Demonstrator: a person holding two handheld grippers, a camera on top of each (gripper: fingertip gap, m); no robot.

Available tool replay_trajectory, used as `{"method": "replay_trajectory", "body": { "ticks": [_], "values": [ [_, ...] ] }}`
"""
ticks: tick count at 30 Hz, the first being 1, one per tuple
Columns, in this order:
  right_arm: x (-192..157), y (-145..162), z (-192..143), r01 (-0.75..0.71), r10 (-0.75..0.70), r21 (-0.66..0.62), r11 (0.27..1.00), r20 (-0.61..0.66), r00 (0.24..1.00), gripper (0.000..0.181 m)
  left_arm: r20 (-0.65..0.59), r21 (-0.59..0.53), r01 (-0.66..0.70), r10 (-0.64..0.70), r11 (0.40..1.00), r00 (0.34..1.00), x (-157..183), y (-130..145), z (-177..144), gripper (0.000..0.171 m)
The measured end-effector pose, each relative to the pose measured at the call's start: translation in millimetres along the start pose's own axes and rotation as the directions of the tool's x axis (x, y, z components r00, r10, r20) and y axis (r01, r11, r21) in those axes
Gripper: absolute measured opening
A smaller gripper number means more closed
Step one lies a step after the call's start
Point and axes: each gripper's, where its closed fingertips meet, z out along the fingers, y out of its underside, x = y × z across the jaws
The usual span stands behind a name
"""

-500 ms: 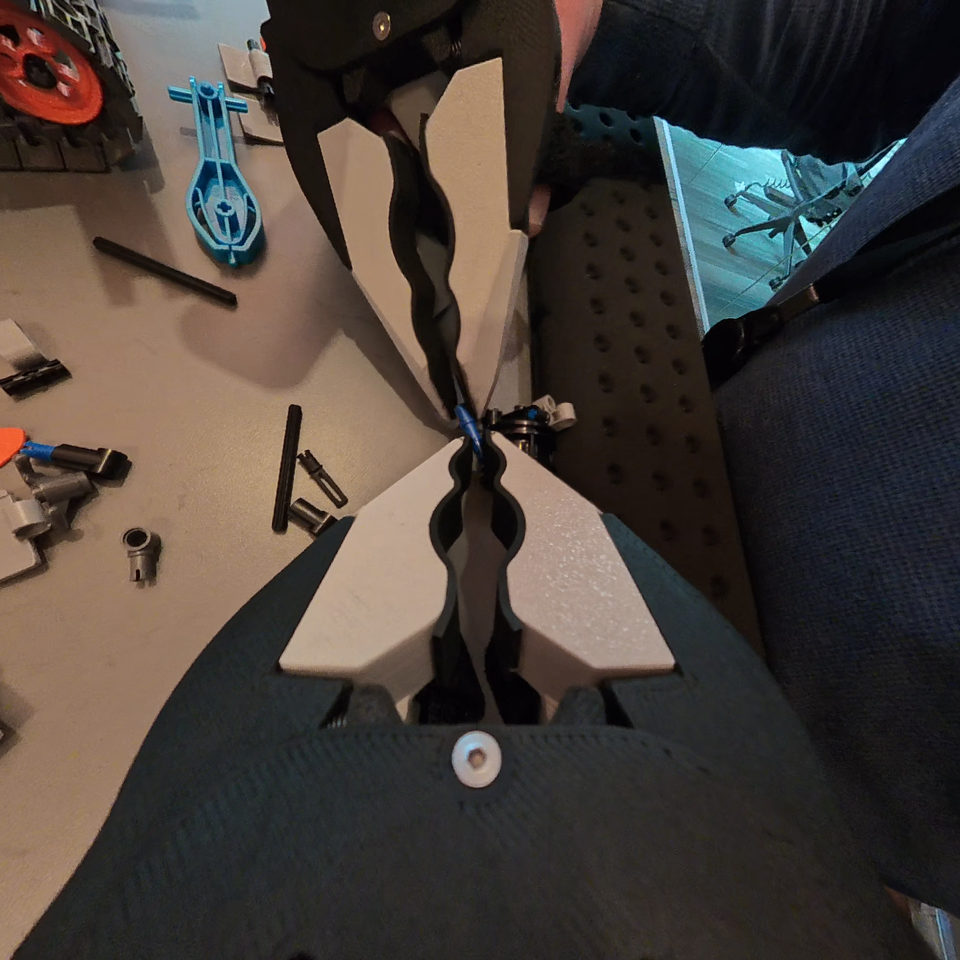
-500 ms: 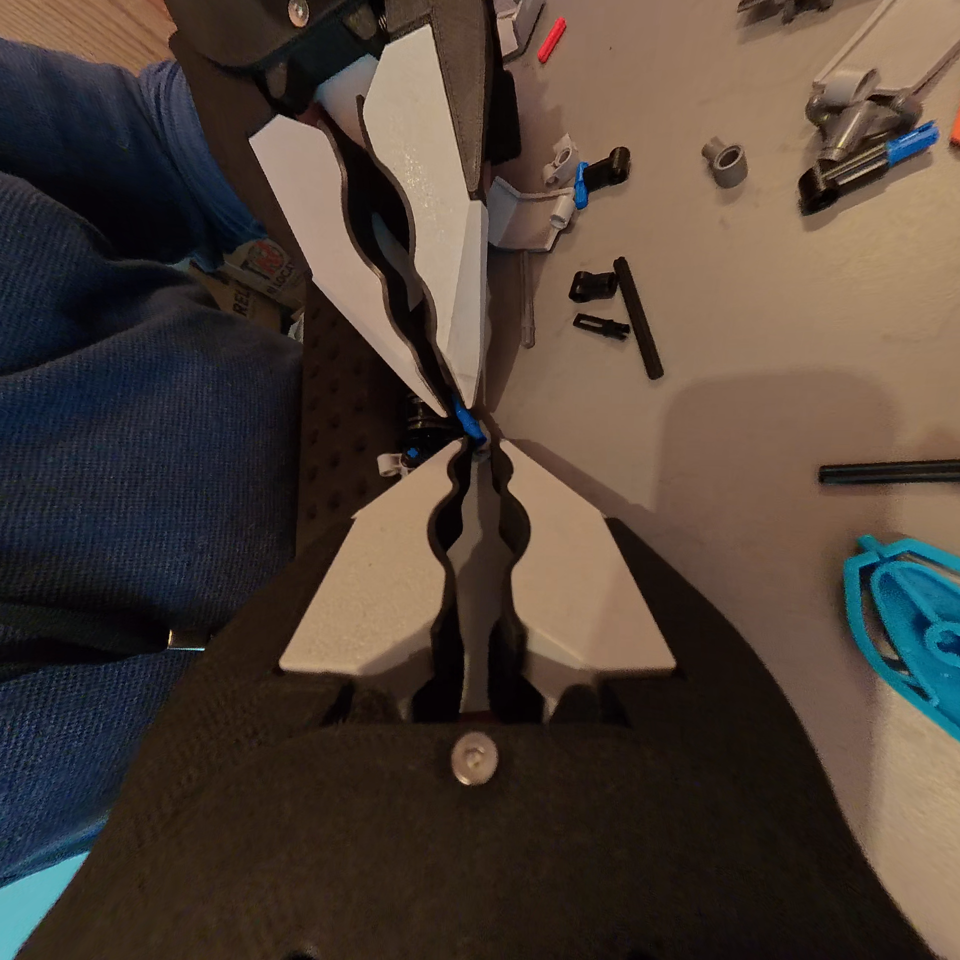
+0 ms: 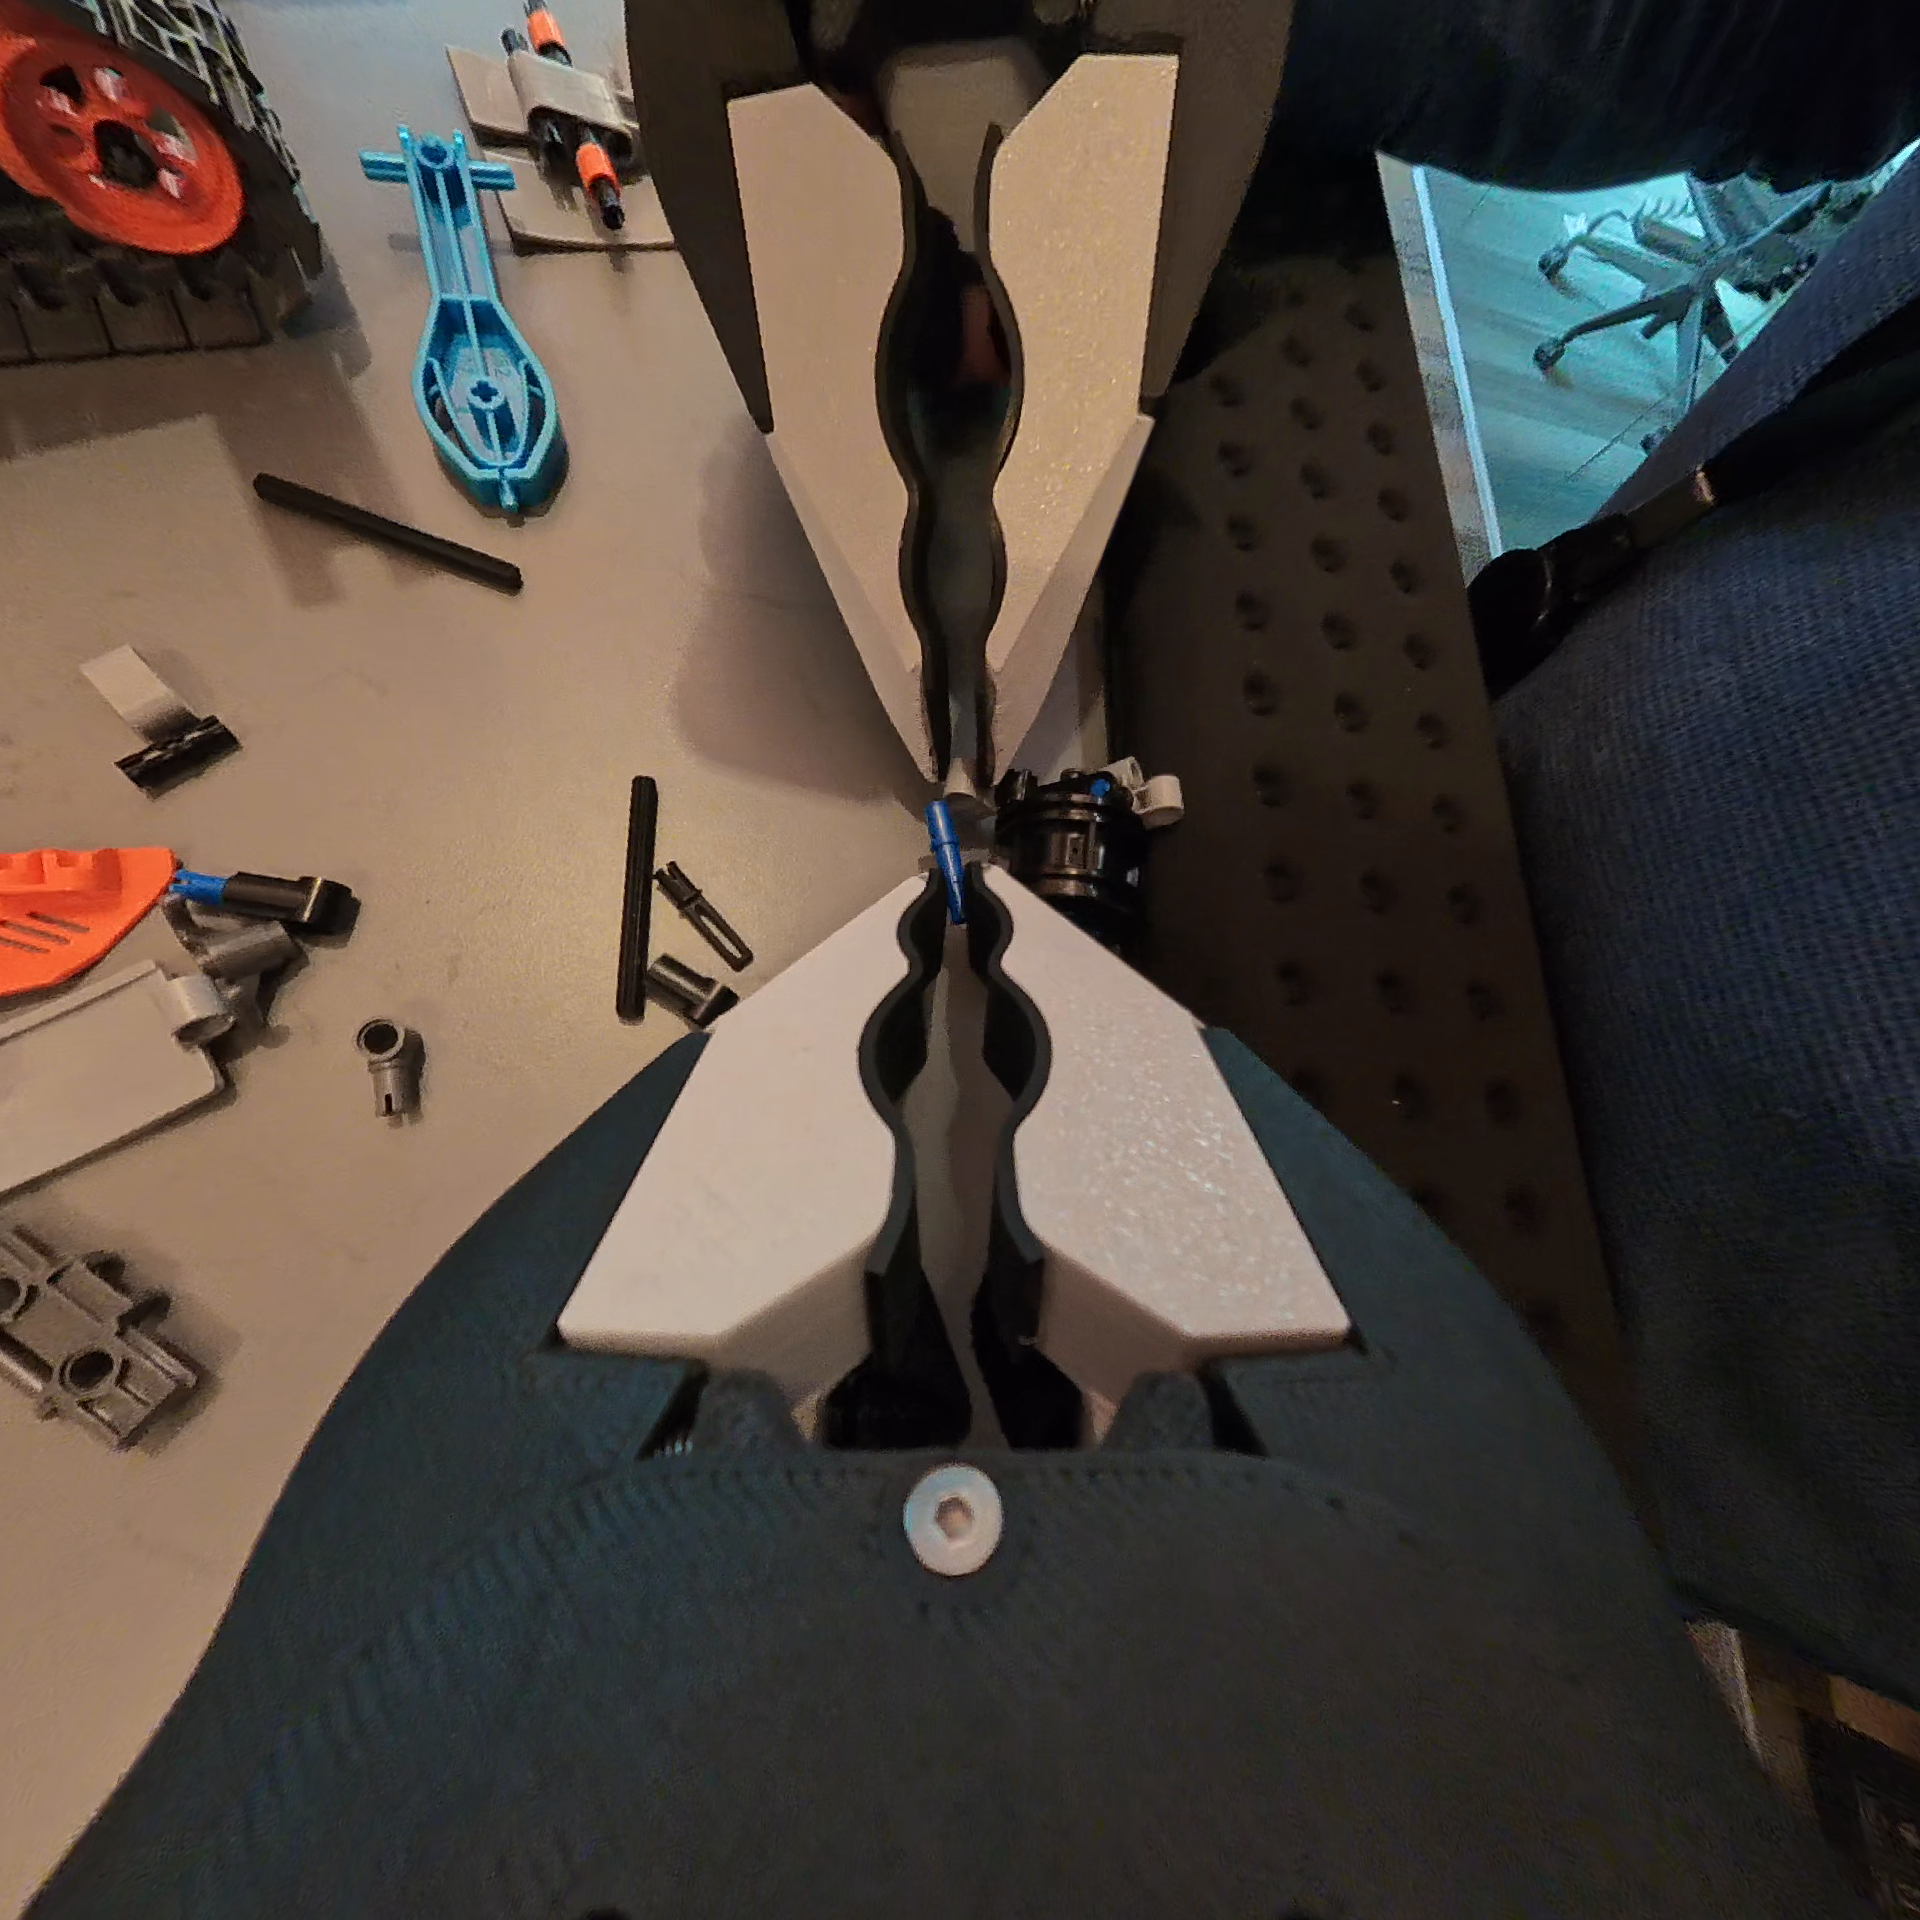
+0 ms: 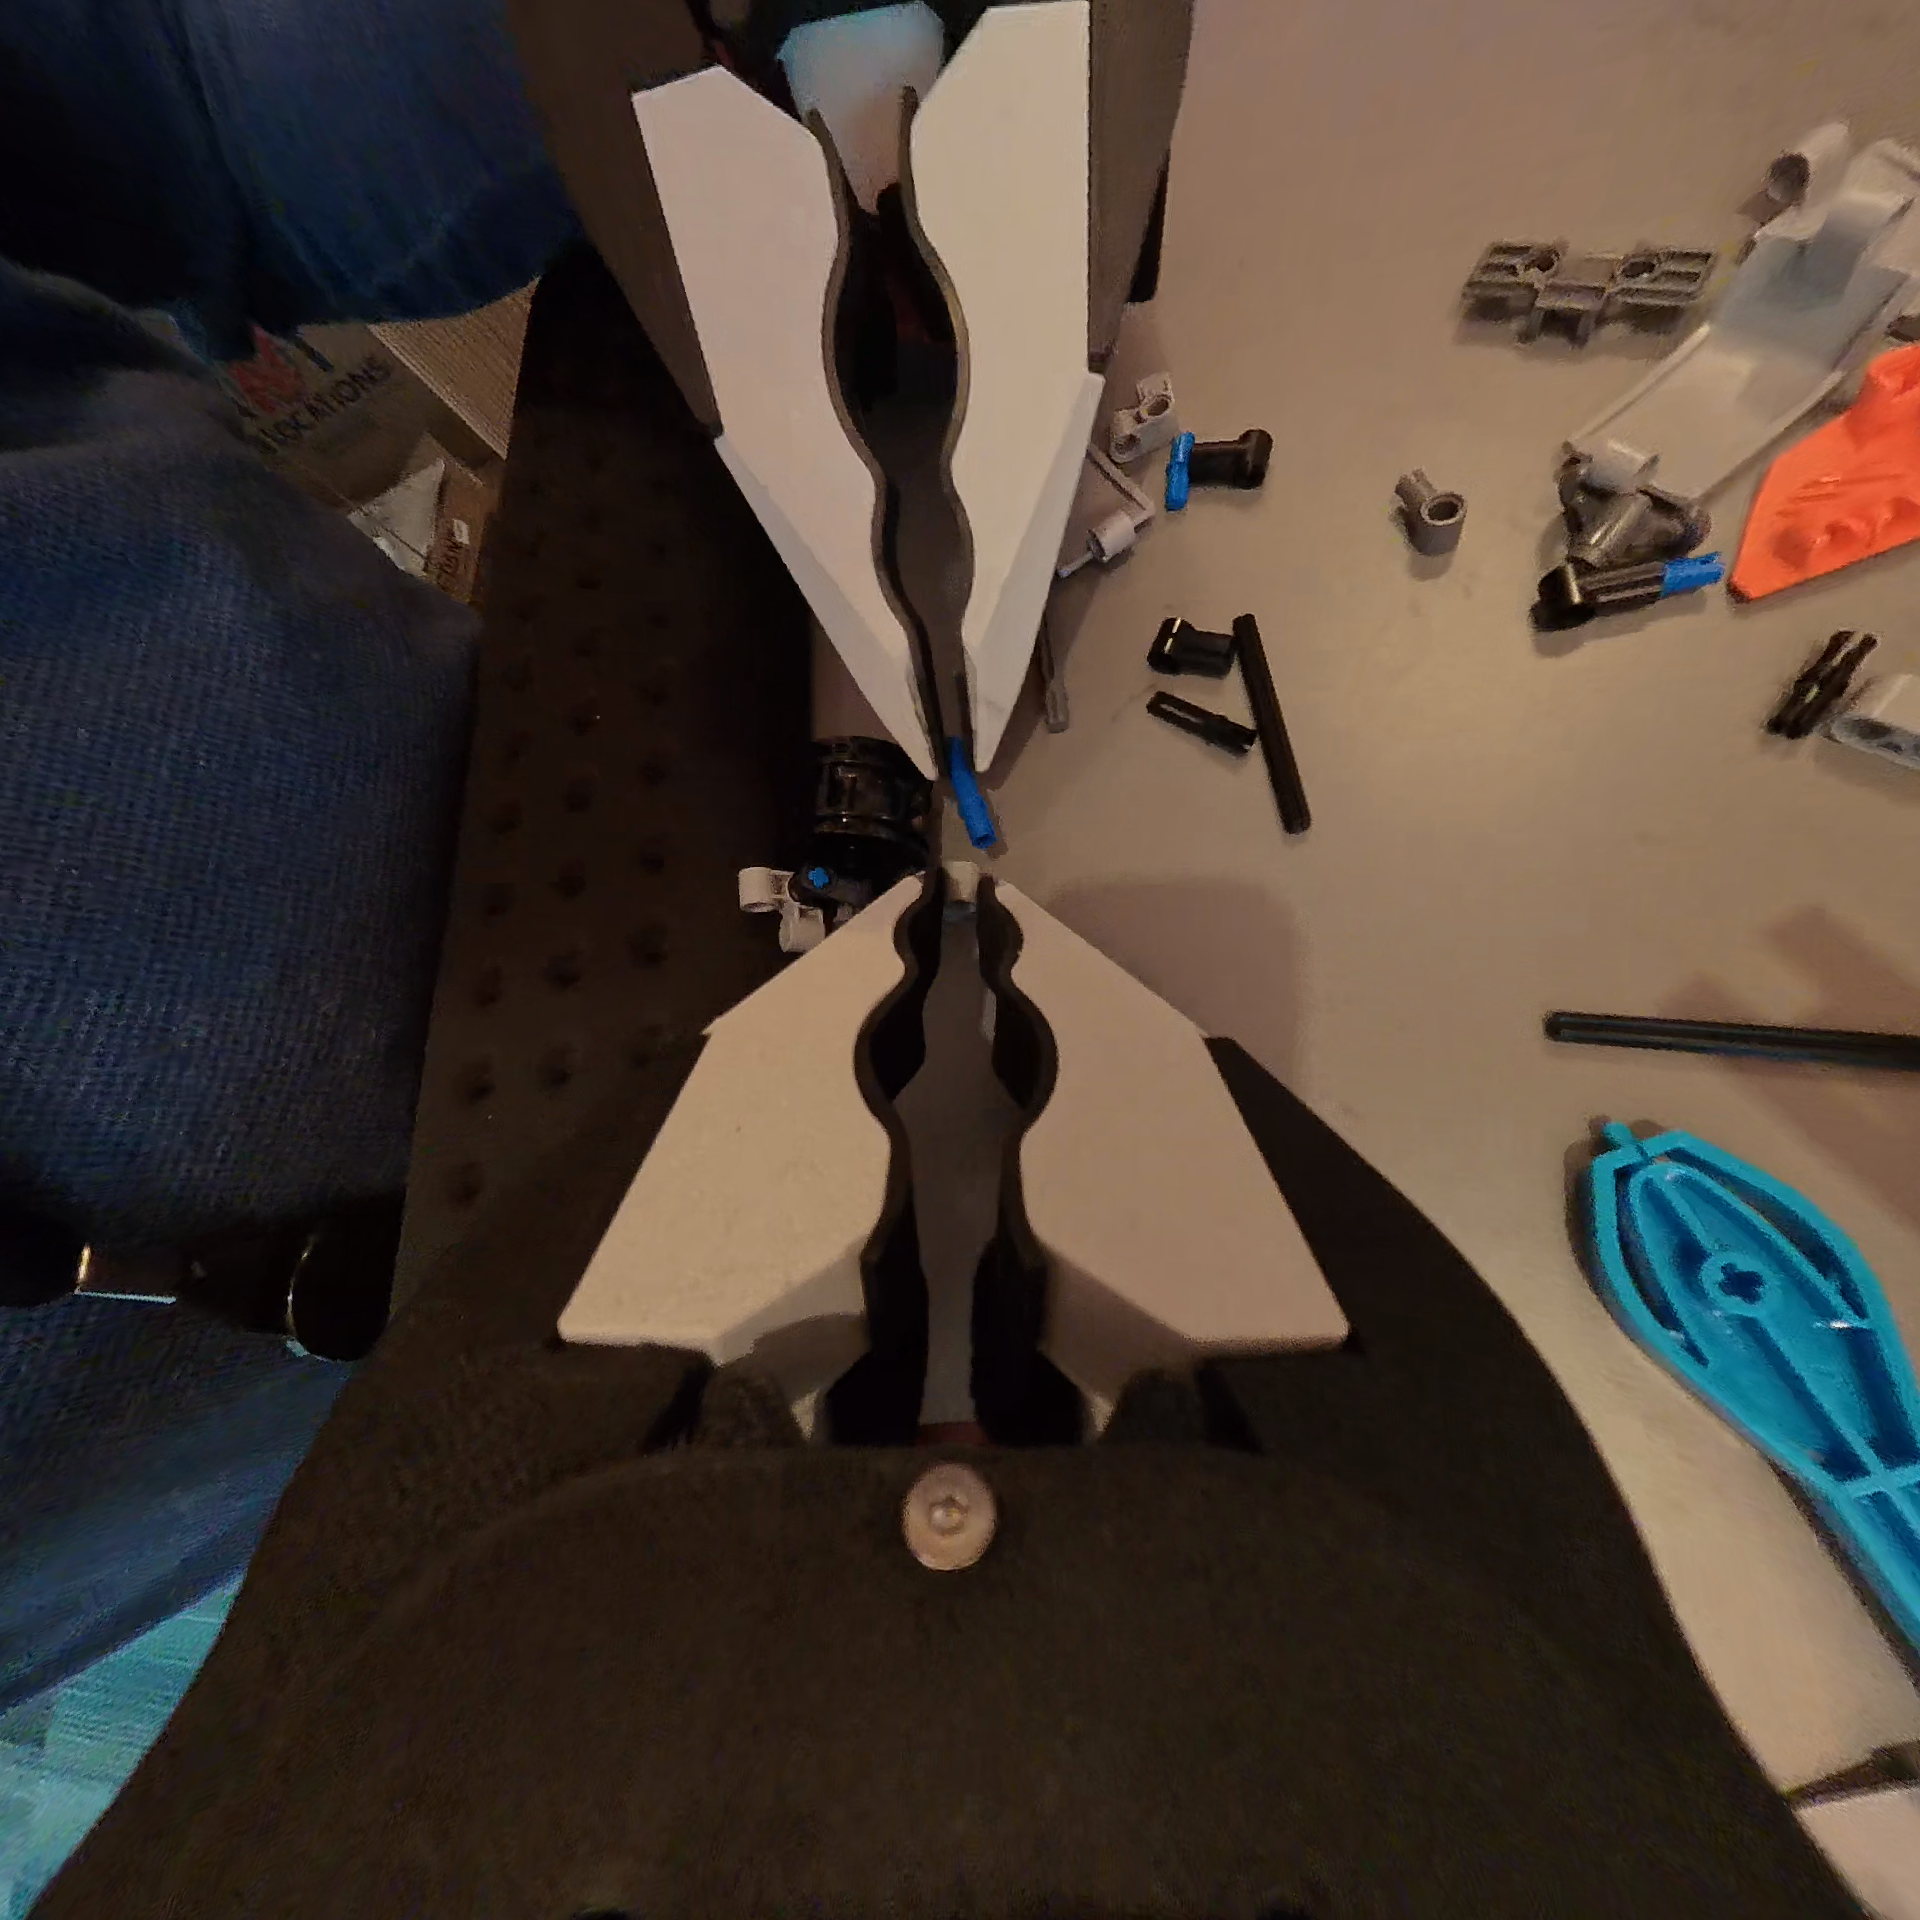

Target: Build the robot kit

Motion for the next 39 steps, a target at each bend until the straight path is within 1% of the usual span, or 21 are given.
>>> {"method": "replay_trajectory", "body": {
  "ticks": [3, 5, 8, 11, 16, 23, 25, 26, 27, 28, 30, 31, 33, 35, 37, 39],
  "values": [
    [0.5, -0.9, -1.8, 0.030, -0.030, 0.008, 1.000, -0.014, 0.999, 0.004, -0.009, 0.002, -0.013, 0.013, 1.000, 1.000, 0.2, -1.8, 1.2, 0.001],
    [0.0, -2.1, -2.4, 0.037, -0.037, 0.016, 0.999, -0.013, 0.999, 0.004, -0.016, -0.018, -0.046, 0.046, 0.999, 0.999, 1.4, -0.5, 1.8, 0.001],
    [0.0, -3.7, -2.8, 0.074, -0.074, 0.022, 0.997, -0.028, 0.997, 0.004, -0.034, -0.015, -0.076, 0.075, 0.997, 0.997, 1.6, -1.5, 2.3, 0.000],
    [0.4, -4.6, -3.9, 0.088, -0.087, 0.029, 0.996, -0.035, 0.996, 0.004, -0.060, -0.002, -0.101, 0.101, 0.995, 0.993, 3.1, -3.2, 2.4, 0.000],
    [0.2, -4.6, -4.8, 0.111, -0.109, 0.031, 0.993, -0.044, 0.993, 0.004, -0.079, -0.015, -0.144, 0.142, 0.990, 0.987, 2.6, -2.9, 4.2, 0.000],
    [-1.0, -5.2, -5.4, 0.127, -0.125, 0.037, 0.991, -0.046, 0.991, 0.004, -0.095, 0.027, -0.189, 0.191, 0.982, 0.977, 6.5, -4.3, 5.8, 0.000],
    [-2.0, -4.9, -3.2, 0.150, -0.148, 0.025, 0.988, -0.049, 0.988, 0.004, -0.115, 0.064, -0.203, 0.209, 0.977, 0.971, 12.7, -12.0, 5.4, 0.000],
    [-2.9, -5.1, -2.6, 0.153, -0.151, 0.023, 0.988, -0.041, 0.988, 0.004, -0.091, 0.023, -0.221, 0.223, 0.975, 0.971, 8.2, -8.8, 7.6, 0.000],
    [-3.3, -6.0, -2.8, 0.151, -0.150, 0.029, 0.988, -0.033, 0.988, 0.004, -0.069, -0.047, -0.238, 0.235, 0.970, 0.970, 2.4, -0.4, 10.9, 0.000],
    [-3.5, -5.4, -2.6, 0.152, -0.151, 0.025, 0.988, -0.031, 0.988, 0.004, -0.071, -0.060, -0.244, 0.240, 0.968, 0.968, 1.8, 1.2, 11.1, 0.000],
    [-2.8, -3.7, -2.2, 0.165, -0.164, 0.013, 0.986, -0.040, 0.986, 0.004, -0.075, -0.038, -0.226, 0.222, 0.973, 0.972, 3.4, -5.1, 6.0, 0.000],
    [-2.7, -3.8, -3.1, 0.167, -0.166, 0.017, 0.986, -0.043, 0.985, 0.004, -0.062, -0.056, -0.225, 0.222, 0.973, 0.973, 0.9, -4.4, 2.5, 0.000],
    [-2.0, -2.2, -3.5, 0.160, -0.159, 0.011, 0.987, -0.043, 0.986, 0.004, 0.004, -0.082, -0.215, 0.216, 0.973, 0.976, -12.5, -4.5, -4.7, 0.001],
    [-1.7, -2.5, -3.4, 0.162, -0.162, 0.011, 0.987, -0.043, 0.986, 0.004, 0.050, -0.089, -0.193, 0.197, 0.977, 0.979, -23.0, -6.4, -12.6, 0.009],
    [0.2, -2.8, -4.7, 0.155, -0.154, 0.016, 0.988, -0.048, 0.987, 0.004, 0.133, -0.146, -0.204, 0.224, 0.968, 0.966, -39.8, -2.5, -24.7, 0.018],
    [1.7, -2.4, -5.9, 0.152, -0.151, 0.017, 0.988, -0.054, 0.987, 0.004, 0.176, -0.201, -0.203, 0.240, 0.958, 0.955, -54.2, 2.6, -39.4, 0.019]
  ]
}}
